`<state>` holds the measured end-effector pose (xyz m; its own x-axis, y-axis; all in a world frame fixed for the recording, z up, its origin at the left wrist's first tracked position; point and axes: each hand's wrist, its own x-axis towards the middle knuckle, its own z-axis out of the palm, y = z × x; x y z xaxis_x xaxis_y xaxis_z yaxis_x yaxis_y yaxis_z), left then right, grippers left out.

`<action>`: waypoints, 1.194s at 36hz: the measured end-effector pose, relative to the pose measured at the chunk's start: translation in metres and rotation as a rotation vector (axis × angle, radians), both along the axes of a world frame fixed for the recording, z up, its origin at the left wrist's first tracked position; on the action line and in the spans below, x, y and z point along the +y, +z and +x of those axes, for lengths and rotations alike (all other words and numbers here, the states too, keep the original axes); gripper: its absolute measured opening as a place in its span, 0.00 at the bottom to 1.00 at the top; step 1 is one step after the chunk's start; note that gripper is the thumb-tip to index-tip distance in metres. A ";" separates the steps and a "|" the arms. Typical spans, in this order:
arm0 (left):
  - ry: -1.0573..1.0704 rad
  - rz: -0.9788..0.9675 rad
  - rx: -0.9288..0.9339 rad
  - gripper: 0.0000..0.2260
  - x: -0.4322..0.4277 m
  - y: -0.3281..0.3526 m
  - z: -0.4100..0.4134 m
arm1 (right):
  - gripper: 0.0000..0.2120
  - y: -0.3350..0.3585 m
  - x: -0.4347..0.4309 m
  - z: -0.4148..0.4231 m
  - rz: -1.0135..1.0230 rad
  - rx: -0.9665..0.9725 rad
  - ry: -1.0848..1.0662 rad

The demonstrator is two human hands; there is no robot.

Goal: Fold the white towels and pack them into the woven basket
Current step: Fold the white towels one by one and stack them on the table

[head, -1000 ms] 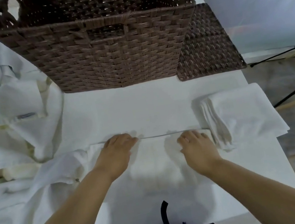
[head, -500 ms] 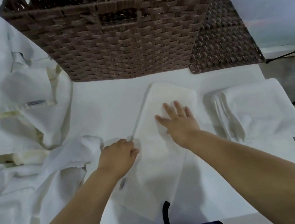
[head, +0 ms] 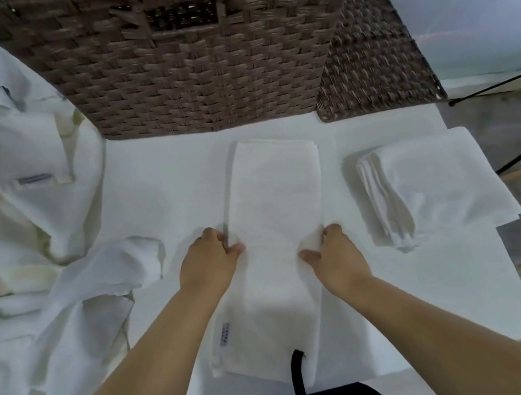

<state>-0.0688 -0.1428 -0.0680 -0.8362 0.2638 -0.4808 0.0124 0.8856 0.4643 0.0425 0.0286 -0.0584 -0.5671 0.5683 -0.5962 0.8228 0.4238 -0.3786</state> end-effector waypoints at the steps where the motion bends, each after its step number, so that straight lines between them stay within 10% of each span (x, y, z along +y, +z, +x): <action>1: 0.005 0.002 -0.010 0.13 0.001 0.001 0.001 | 0.23 -0.001 0.001 0.000 -0.036 0.002 -0.038; 16: 0.504 0.657 -0.311 0.14 -0.015 0.033 0.002 | 0.19 0.032 0.020 0.011 -0.392 0.430 -0.370; 29: 0.067 0.552 0.137 0.25 -0.006 0.101 -0.002 | 0.27 0.099 0.036 0.001 -0.097 0.561 0.079; 36: -0.123 0.438 0.484 0.14 0.002 0.124 0.000 | 0.18 0.117 0.046 -0.002 0.053 0.691 0.206; 43: -0.200 0.543 0.243 0.11 -0.005 0.132 -0.005 | 0.13 0.127 0.062 0.005 -0.213 0.677 0.202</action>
